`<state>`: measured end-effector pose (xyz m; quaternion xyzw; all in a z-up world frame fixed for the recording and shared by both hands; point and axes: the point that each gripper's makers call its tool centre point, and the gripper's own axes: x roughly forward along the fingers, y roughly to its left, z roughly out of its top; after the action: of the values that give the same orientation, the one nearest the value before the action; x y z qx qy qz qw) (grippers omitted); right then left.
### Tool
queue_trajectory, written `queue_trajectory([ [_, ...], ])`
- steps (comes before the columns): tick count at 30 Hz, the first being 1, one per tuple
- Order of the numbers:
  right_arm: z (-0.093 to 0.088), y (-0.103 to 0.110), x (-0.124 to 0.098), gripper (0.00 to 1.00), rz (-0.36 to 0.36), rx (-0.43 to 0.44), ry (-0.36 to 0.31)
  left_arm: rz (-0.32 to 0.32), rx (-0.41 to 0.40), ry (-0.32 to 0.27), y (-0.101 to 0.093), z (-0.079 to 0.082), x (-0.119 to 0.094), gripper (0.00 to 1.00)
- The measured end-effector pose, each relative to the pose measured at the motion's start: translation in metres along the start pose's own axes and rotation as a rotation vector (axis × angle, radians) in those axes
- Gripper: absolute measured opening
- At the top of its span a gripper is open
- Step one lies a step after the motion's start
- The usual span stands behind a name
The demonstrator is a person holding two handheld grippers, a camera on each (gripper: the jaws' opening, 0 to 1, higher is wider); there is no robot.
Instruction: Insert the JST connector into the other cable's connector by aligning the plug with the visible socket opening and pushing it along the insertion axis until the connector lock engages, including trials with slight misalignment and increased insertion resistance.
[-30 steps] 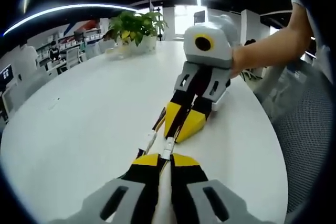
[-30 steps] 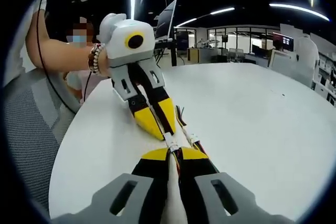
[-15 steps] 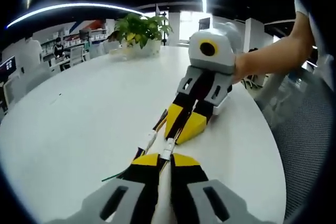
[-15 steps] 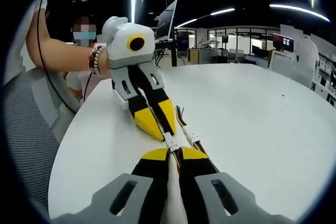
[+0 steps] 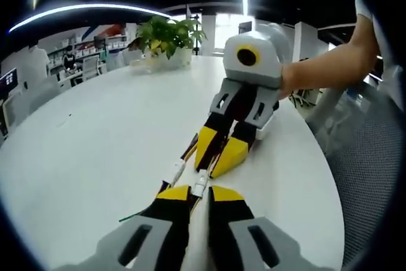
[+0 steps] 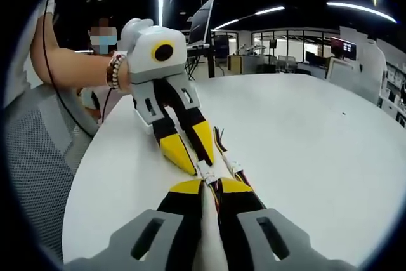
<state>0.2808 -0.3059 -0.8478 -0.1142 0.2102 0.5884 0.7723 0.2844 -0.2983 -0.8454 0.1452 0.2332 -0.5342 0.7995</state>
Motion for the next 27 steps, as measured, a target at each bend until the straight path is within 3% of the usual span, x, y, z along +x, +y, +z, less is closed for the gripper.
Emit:
queue_trajectory([
  [8,0.003,-0.001,-0.001,0.09,-0.002,0.042,-0.006,-0.02,-0.042,-0.012,-0.005,0.002,0.001,0.05],
  [20,0.019,-0.007,-0.008,0.17,-0.019,0.069,-0.048,-0.005,-0.129,-0.106,0.001,0.023,-0.005,0.22],
  [27,0.024,-0.009,-0.01,0.19,-0.029,0.077,-0.063,0.012,-0.145,-0.124,0.005,0.027,-0.005,0.33],
])
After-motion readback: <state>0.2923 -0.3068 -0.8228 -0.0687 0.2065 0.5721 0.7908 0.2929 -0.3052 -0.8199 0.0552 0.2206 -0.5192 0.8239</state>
